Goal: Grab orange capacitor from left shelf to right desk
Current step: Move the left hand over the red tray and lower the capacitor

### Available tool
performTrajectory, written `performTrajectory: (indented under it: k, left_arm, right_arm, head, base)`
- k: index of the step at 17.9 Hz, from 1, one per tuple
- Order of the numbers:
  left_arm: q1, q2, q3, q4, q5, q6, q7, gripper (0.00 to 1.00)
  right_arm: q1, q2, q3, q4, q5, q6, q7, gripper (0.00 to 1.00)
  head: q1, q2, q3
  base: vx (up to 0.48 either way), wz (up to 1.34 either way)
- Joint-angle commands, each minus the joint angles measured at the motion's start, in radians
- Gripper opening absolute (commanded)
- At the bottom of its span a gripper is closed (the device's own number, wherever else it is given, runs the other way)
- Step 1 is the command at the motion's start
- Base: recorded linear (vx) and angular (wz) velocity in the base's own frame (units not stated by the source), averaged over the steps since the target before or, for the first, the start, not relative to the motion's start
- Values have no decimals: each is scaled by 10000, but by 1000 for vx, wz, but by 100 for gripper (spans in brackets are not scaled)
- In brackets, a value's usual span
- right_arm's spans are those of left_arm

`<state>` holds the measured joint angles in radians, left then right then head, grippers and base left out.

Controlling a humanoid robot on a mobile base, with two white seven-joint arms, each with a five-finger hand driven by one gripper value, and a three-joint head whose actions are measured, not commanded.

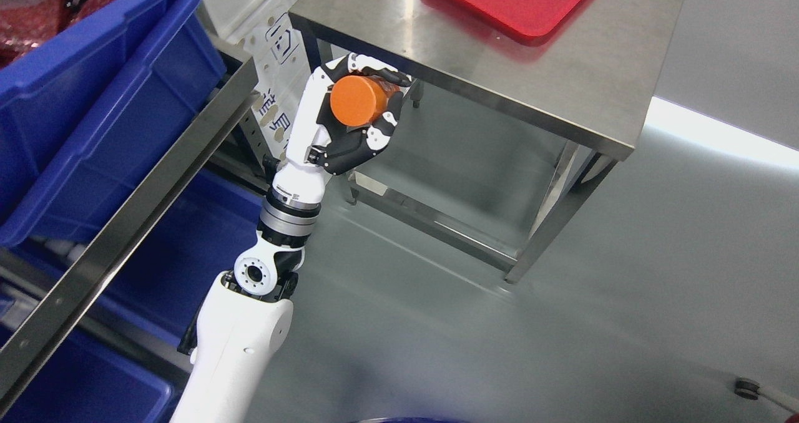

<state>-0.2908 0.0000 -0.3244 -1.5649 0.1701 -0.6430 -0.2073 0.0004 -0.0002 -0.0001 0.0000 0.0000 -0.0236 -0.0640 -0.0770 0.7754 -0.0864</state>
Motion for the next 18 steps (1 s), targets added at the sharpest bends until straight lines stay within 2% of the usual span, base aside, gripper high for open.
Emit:
performTrajectory:
  k: [1, 5, 8, 12, 18]
  left_arm:
    - [-190, 174, -1787, 3, 2, 187, -13, 2]
    - [-1017, 174, -1803, 18, 322, 676, 2, 2]
    - [-1998, 174, -1956, 109, 723, 1779, 32, 3]
    - [-3746, 174, -1972, 1883, 662, 2884, 230, 4]
    - [-5266, 174, -2262, 4677, 616, 4650, 692, 4]
  right_arm:
    - [226, -172, -106, -175, 61, 6, -4, 100]
    - [226, -172, -106, -175, 61, 6, -4, 100]
    - [226, -172, -106, -175, 61, 6, -4, 100]
    - [226, -172, -106, -175, 61, 6, -4, 100]
    - [226, -172, -106, -175, 61, 6, -4, 100]
  head:
    - [0, 0, 0]
    - [0, 0, 0]
    - [0, 0, 0]
    - [0, 0, 0]
    - [0, 0, 0]
  base:
    - [405, -222]
    - [352, -312]
    - [355, -308]
    - [312, -193]
    - [219, -76]
